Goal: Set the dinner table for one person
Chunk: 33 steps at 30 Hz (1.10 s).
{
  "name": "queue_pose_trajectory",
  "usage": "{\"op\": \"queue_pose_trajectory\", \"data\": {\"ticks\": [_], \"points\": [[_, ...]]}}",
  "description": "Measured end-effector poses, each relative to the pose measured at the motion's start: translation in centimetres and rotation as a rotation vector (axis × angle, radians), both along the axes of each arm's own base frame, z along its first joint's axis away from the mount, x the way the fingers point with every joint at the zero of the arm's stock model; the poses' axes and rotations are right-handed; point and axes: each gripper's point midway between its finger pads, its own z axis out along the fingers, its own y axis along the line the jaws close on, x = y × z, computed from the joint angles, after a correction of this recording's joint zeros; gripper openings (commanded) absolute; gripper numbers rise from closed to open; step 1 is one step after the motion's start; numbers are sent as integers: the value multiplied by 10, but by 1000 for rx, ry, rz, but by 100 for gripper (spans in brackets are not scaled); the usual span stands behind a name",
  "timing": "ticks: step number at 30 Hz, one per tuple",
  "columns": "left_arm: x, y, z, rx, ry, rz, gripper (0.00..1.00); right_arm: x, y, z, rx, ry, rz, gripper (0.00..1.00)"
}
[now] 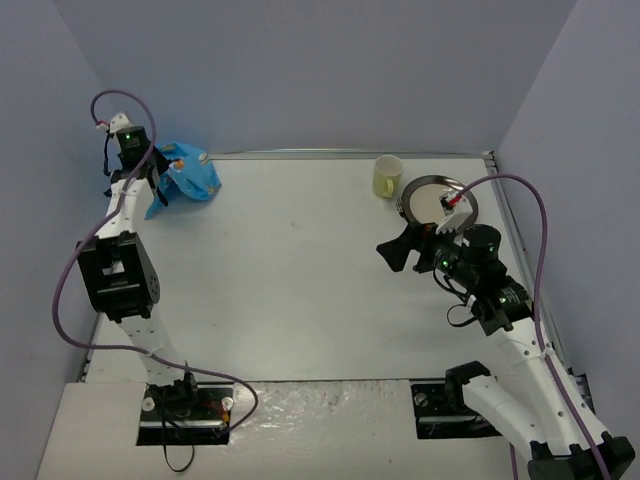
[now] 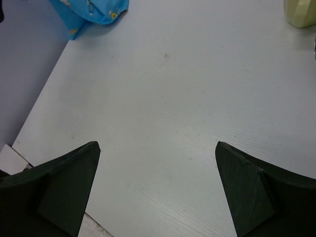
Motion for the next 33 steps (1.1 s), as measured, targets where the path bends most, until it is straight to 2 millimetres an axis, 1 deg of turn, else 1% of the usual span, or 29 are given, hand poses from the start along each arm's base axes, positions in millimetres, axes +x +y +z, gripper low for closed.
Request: {"op": "queue_pose_trajectory", "data": {"ticks": [1, 2, 4, 5, 7, 10, 12, 14, 16, 18, 20, 23, 25, 26, 27, 28, 29, 31, 33], "points": [[-5, -13, 21, 4, -22, -23, 0, 0, 0, 2, 5, -1, -2, 100], [-11, -31, 46, 9, -49, -54, 0, 1, 1, 5, 11, 0, -4, 100], [-23, -70, 90, 20, -108, -124, 0, 2, 2, 10, 21, -1, -6, 100], [-29, -93, 109, 24, -136, -173, 0, 3, 2, 13, 26, 0, -7, 100], [-43, -132, 140, 26, -178, -260, 0, 3, 3, 17, 34, -2, -7, 100], [-66, -186, 181, 34, -205, -386, 0, 4, 3, 26, 42, -9, -11, 100], [-78, -217, 216, 43, -257, -459, 0, 4, 2, 33, 48, -21, -15, 100], [-97, -246, 250, 46, -323, -535, 0, 4, 2, 41, 50, -36, -19, 100], [-123, -265, 280, 36, -390, -596, 0, 5, 1, 50, 53, -54, -26, 100], [-148, -274, 305, 23, -450, -640, 0, 6, -1, 58, 51, -74, -35, 100], [-178, -273, 330, 8, -515, -671, 0, 7, -3, 65, 49, -92, -44, 100], [-223, -262, 357, 0, -603, -690, 0, 7, -5, 71, 47, -106, -54, 100], [-251, -253, 360, -1, -636, -693, 0, 7, -6, 71, 43, -108, -57, 100], [-265, -248, 356, -1, -646, -697, 0, 7, -6, 70, 40, -107, -56, 100], [-275, -246, 346, -2, -637, -703, 0, 8, -6, 70, 37, -106, -56, 100], [-282, -245, 329, -5, -611, -710, 0, 8, -6, 69, 35, -105, -55, 100], [-291, -242, 318, -10, -602, -713, 0, 8, -5, 67, 33, -102, -51, 100], [-304, -238, 284, -24, -562, -714, 0, 9, -4, 59, 25, -84, -42, 100], [-308, -237, 240, -42, -489, -708, 0, 12, -2, 42, 15, -49, -37, 100]]}}
